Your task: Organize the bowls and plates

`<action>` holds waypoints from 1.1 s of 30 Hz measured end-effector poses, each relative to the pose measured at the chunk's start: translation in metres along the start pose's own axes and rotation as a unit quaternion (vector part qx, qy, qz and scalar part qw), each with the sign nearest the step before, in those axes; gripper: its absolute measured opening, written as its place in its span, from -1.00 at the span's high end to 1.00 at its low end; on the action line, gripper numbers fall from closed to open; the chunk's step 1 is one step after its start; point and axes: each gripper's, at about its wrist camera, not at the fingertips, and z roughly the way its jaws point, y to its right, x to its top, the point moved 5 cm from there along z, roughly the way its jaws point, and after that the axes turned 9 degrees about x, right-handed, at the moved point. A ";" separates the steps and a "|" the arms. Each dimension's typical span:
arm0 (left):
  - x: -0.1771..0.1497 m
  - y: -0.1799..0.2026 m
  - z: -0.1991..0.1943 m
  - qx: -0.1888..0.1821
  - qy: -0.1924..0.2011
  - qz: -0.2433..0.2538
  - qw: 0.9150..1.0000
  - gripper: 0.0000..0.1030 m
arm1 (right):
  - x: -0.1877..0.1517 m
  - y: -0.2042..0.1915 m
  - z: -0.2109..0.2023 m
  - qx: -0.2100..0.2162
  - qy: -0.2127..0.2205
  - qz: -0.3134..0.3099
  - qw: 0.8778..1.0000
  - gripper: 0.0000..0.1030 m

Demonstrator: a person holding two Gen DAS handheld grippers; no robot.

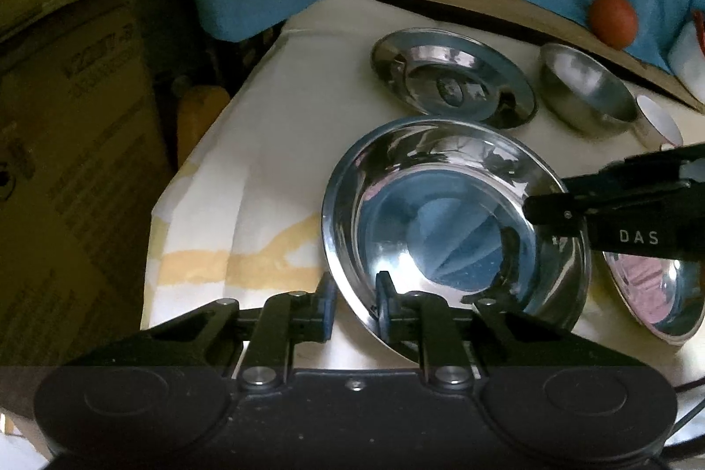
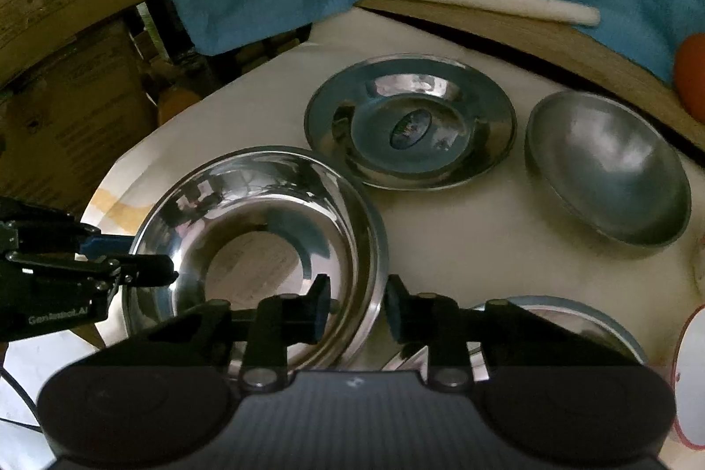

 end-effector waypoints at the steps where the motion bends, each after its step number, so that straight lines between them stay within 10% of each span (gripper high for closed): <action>1: 0.000 -0.001 -0.002 0.001 0.003 -0.007 1.000 0.64 | 0.000 0.000 -0.001 0.000 0.002 0.000 1.000 0.55; 16: 0.014 0.010 -0.038 -0.001 0.054 -0.029 0.998 0.70 | 0.000 0.007 -0.048 0.004 0.060 0.006 0.998 0.71; 33: 0.026 0.126 -0.040 -0.083 0.061 0.066 0.992 0.70 | -0.062 0.073 -0.135 -0.080 0.089 0.088 0.989 0.71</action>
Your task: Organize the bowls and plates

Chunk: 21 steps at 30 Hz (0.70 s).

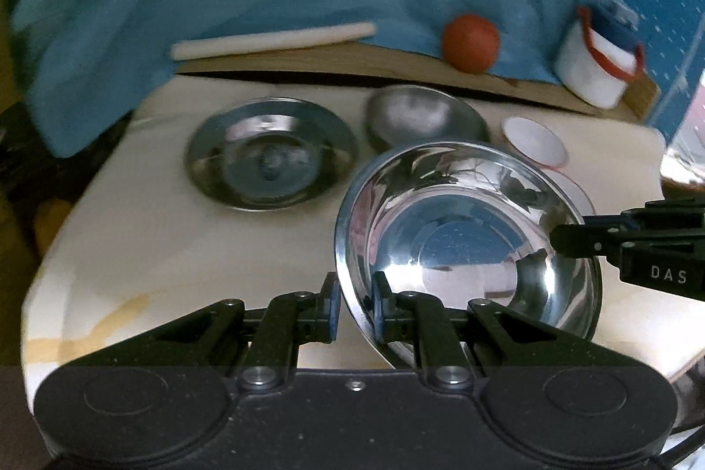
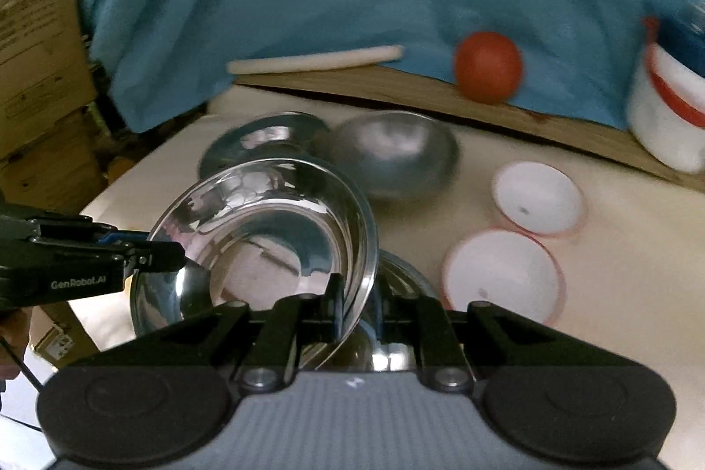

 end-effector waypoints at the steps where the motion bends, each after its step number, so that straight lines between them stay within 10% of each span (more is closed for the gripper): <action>1: 0.000 0.005 0.001 -0.002 -0.003 0.005 1.000 0.70 | -0.003 0.003 -0.002 -0.003 -0.002 0.005 1.000 0.71; 21: -0.012 0.034 0.012 0.006 -0.041 0.042 0.998 0.69 | -0.035 0.021 -0.011 -0.016 -0.056 0.024 0.998 0.67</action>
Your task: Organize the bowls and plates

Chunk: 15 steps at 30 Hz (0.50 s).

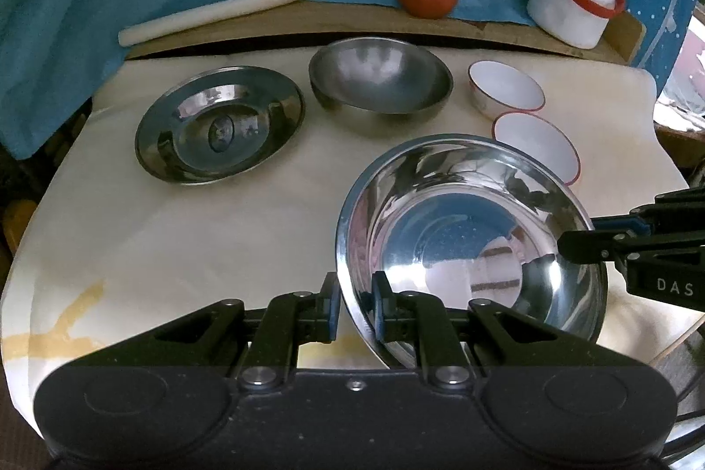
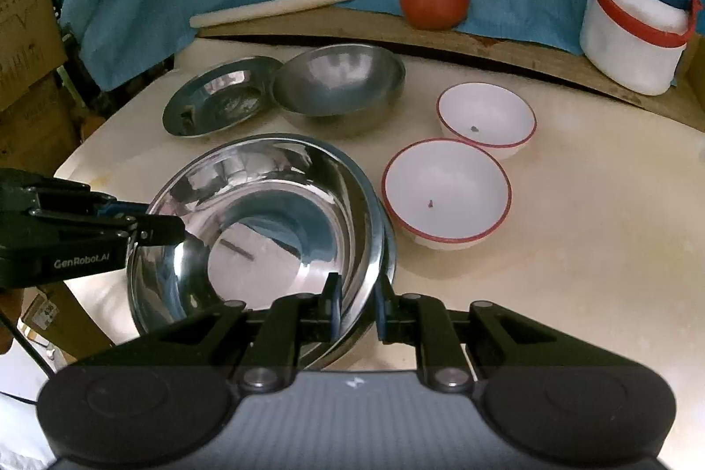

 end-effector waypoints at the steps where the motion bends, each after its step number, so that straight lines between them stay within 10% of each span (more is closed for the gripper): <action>1: 0.000 0.001 0.001 0.001 -0.001 0.000 1.000 0.69 | -0.001 0.000 0.000 0.000 -0.002 0.000 1.000 0.67; 15: -0.003 0.005 0.006 0.010 -0.012 0.009 1.000 0.66 | 0.000 0.001 0.005 0.001 -0.017 -0.006 1.000 0.65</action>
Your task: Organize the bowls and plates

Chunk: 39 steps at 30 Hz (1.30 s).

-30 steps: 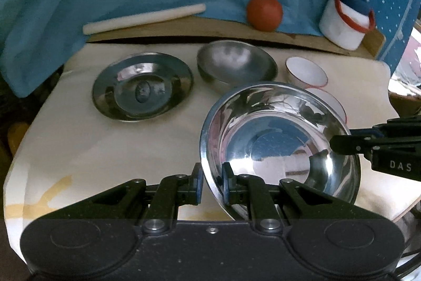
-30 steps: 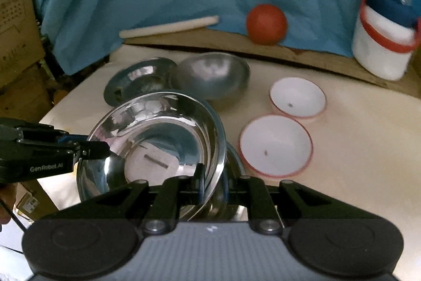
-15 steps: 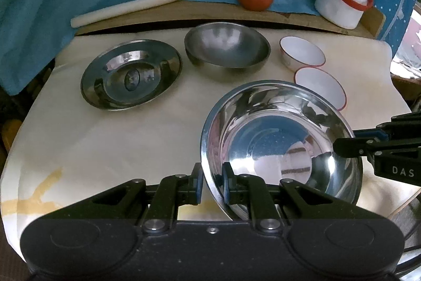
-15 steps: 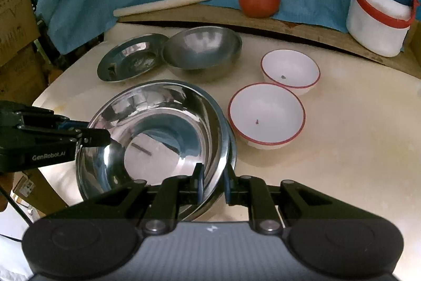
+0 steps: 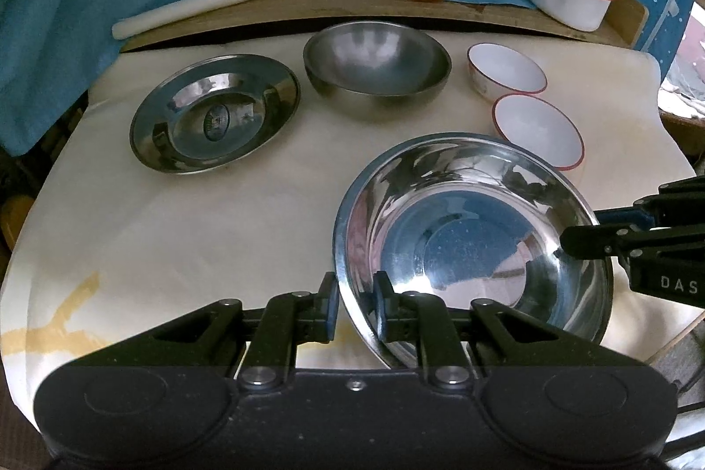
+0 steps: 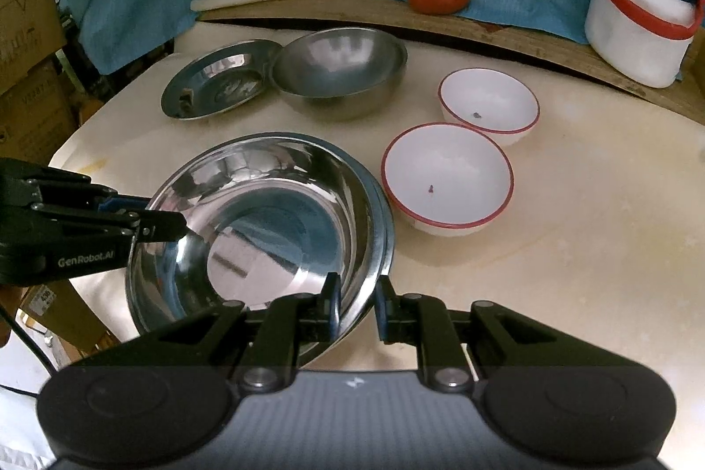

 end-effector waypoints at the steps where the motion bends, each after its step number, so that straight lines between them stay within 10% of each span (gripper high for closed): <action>1: 0.000 0.000 0.000 0.001 0.000 0.000 1.000 0.65 | 0.000 0.000 0.000 0.000 -0.001 -0.001 1.000 0.64; 24: 0.009 -0.004 0.011 0.006 -0.010 -0.001 1.000 0.59 | 0.004 -0.004 0.005 -0.020 -0.002 -0.013 1.000 0.46; 29: 0.012 -0.015 0.012 0.009 -0.008 -0.013 1.000 0.30 | 0.009 -0.009 0.002 -0.023 0.008 -0.023 0.999 0.35; 39: 0.019 -0.062 0.007 0.057 0.012 -0.059 0.997 -0.65 | 0.021 -0.017 0.001 -0.023 0.036 -0.020 0.999 -0.51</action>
